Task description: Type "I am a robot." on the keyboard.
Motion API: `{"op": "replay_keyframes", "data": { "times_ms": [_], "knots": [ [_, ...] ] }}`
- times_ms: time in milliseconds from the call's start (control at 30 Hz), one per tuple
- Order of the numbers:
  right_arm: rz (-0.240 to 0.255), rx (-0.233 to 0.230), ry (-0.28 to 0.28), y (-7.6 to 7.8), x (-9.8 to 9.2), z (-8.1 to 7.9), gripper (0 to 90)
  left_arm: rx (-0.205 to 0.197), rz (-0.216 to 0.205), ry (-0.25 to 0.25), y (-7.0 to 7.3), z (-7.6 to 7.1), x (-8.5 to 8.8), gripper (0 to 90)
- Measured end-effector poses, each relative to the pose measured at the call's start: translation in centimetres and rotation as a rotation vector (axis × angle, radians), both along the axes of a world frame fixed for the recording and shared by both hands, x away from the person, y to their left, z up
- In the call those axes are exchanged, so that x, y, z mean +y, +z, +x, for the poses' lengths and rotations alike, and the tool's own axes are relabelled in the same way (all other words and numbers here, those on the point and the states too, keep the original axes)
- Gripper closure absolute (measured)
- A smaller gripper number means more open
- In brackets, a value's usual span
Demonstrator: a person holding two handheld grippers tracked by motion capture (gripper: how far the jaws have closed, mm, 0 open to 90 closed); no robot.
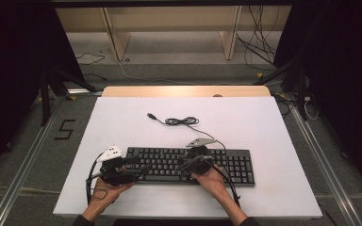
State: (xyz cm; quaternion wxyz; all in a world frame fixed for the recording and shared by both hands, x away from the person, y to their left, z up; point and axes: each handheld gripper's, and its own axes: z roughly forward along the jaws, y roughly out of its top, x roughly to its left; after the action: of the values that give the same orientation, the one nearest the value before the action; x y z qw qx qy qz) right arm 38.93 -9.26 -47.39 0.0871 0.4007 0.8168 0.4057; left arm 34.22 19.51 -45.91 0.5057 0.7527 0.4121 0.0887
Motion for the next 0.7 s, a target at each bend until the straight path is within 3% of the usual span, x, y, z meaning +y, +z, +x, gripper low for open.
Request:
{"op": "replay_keyframes", "data": {
  "times_ms": [700],
  "knots": [
    [-0.021,0.02,-0.022,-0.49,0.21,0.16,90.0,-0.021,0.006,0.015,-0.2,-0.78,0.56,30.1]
  ]
}}
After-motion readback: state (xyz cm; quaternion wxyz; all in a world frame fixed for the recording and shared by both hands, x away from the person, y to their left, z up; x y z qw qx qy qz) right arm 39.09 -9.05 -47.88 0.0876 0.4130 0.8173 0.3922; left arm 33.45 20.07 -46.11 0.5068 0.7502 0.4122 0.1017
